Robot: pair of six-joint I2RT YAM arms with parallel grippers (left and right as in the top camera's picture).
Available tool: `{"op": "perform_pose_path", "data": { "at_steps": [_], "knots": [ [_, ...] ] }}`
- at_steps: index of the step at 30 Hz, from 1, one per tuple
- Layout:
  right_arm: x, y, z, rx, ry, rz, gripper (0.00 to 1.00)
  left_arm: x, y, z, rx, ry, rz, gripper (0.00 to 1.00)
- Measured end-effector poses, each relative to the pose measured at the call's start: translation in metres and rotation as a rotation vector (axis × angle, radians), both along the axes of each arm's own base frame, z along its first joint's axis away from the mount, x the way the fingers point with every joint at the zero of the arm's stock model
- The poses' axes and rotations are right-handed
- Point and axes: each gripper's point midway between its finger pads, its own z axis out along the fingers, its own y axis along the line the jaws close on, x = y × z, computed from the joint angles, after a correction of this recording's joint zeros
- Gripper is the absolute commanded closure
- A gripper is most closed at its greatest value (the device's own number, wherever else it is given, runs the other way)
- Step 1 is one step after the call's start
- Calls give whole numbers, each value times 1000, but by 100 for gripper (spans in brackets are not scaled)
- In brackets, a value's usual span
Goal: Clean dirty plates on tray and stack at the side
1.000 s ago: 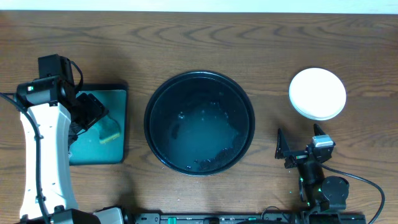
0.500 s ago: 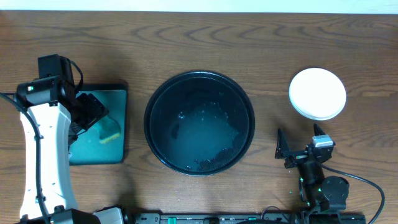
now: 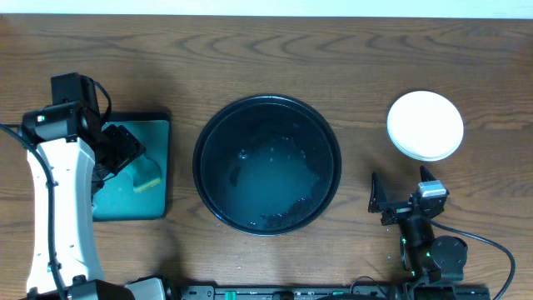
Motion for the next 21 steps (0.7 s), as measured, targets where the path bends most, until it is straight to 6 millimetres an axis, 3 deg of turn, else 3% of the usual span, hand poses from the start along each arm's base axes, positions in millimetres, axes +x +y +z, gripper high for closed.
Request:
{"op": "perform_pose_path", "data": {
  "at_steps": [7, 11, 15, 21],
  "knots": [
    [0, 0, 0, 0, 0, -1, 1, 2, 1, 1, 3, -11, 0, 19],
    [0, 0, 0, 0, 0, -2, 1, 22, 5, 13, 32, -128, -1, 19],
    [0, 0, 0, 0, 0, -2, 1, 46, 5, 50, 82, -343, -21, 19],
    [0, 0, 0, -1, 0, -2, 1, 66, -24, 130, 170, -694, -192, 19]
  ]
}}
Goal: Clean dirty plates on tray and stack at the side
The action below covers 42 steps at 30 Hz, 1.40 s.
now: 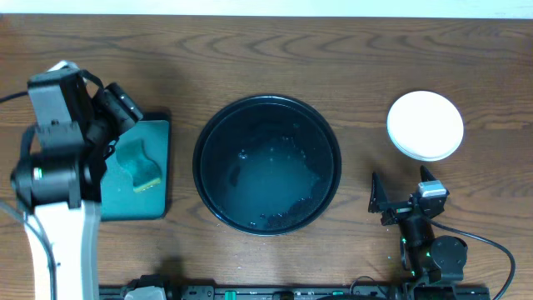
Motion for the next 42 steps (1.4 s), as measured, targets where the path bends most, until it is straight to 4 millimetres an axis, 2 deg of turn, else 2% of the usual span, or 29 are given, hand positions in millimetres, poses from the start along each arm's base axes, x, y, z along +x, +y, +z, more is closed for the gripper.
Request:
{"op": "perform_pose_path", "data": {
  "at_steps": [5, 10, 13, 16, 19, 21, 27, 32, 38, 42],
  "knots": [
    [0, 0, 0, 0, 0, 0, 1, -9, -22, 51, 87, -186, -114, 19],
    [0, 0, 0, 0, 0, 0, 1, -28, -25, 99, 139, -404, -129, 19],
    [0, 0, 0, 0, 0, 0, 1, -40, -26, 111, 164, -527, -126, 19],
    [0, 0, 0, 0, 0, 0, 1, -52, -26, 112, 181, -646, -120, 19],
    [0, 0, 0, 0, 0, 0, 1, -63, -27, 102, 192, -739, -114, 19],
    [0, 0, 0, 0, 0, 0, 1, -69, -27, 88, 197, -782, -111, 19],
    [0, 0, 0, 0, 0, 0, 1, -80, -34, 33, 194, -844, -129, 19],
    [0, 0, 0, 0, 0, 0, 1, -80, -42, 0, 181, -859, -159, 19],
    [0, 0, 0, 0, 0, 0, 1, -79, -54, -22, 160, -864, -205, 19],
    [0, 0, 0, 0, 0, 0, 1, -81, -58, -27, 154, -875, -219, 19]
  ]
}}
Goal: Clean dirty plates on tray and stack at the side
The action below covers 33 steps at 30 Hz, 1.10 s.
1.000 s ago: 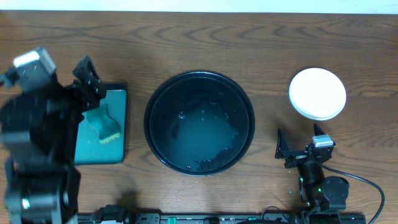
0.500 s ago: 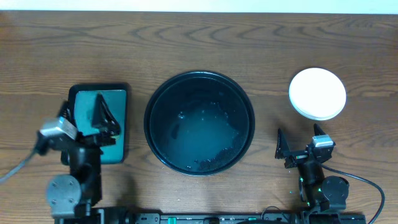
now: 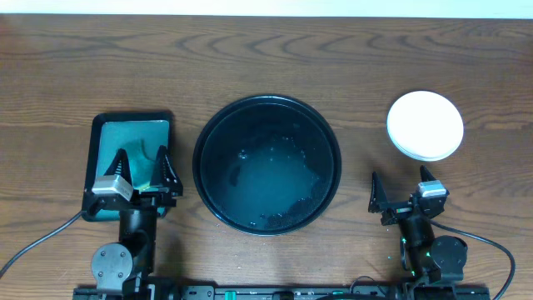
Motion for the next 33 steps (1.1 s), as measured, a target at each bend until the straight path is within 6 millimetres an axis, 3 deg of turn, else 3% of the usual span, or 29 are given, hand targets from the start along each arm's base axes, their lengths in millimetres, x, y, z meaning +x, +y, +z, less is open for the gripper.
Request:
{"op": "perform_pose_path", "data": {
  "at_steps": [15, 21, 27, 33],
  "knots": [
    [0, 0, 0, 0, 0, 0, 1, -13, 1, -6, -8, -107, -1, 19],
    [0, 0, 0, 0, 0, 0, 1, -8, 0, -22, 0, -78, 0, 19],
    [0, 0, 0, 0, 0, 0, 1, 0, 0, -59, 27, 20, 3, 19],
    [0, 0, 0, 0, 0, 0, 1, 1, 0, -67, 63, 51, 8, 19]
  ]
}}
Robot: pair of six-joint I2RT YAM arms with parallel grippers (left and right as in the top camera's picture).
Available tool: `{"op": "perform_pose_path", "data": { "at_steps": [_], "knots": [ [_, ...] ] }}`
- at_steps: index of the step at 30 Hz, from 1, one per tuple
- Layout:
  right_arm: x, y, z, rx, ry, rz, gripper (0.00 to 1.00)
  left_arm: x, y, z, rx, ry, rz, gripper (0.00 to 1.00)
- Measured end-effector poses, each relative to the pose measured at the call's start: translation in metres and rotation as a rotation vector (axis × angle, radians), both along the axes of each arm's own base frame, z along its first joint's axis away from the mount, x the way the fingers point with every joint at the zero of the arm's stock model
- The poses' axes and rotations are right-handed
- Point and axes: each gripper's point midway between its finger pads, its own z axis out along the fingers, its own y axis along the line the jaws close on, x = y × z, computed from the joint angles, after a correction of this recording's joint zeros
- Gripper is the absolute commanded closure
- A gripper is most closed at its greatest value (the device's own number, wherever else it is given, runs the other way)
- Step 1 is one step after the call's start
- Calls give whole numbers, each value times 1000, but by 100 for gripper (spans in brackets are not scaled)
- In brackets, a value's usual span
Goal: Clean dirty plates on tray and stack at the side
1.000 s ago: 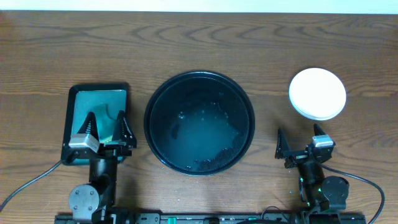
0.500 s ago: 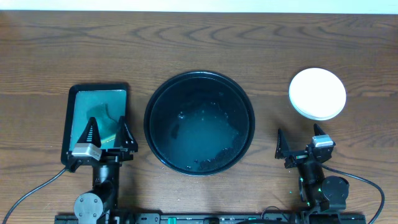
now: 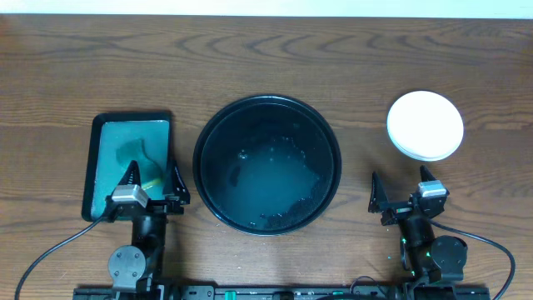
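A stack of white plates (image 3: 425, 125) sits at the right side of the table. The teal tray (image 3: 108, 137) at the left carries only a green and yellow sponge (image 3: 143, 167). My left gripper (image 3: 154, 177) is folded back at the tray's front right corner, open and holding nothing. At the front right, below the plates, my right gripper (image 3: 400, 187) also stands open with nothing between its fingers.
A large dark basin (image 3: 204, 133) with water in it fills the middle of the table, between the tray and the plates. Both arm bases sit at the front edge.
My left gripper has moved a little to the right and toward the front edge, uncovering more of the sponge. The right arm, plates and basin have not moved.
My left arm first reached over the tray with its gripper by the sponge. Then it stood raised at the tray's left edge, the sponge lying free on the tray. Later it was folded back at the front, and now rests there. The right arm stayed still throughout.
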Motion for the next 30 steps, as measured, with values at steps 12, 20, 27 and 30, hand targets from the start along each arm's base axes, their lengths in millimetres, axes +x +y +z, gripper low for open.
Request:
{"op": "perform_pose_path", "data": {
  "at_steps": [12, 20, 27, 30],
  "knots": [
    [0, 0, 0, 0, 0, 0, 1, 1, 0, -53, 40, 220, 0, 19],
    [0, 0, 0, 0, 0, 0, 1, 0, 6, -54, 54, 225, 21, 19],
    [0, 0, 0, 0, 0, 0, 1, 0, 6, -54, 54, 225, 21, 19],
    [0, 0, 0, 0, 0, 0, 1, 0, 6, -54, 54, 225, 21, 19]
  ]
}}
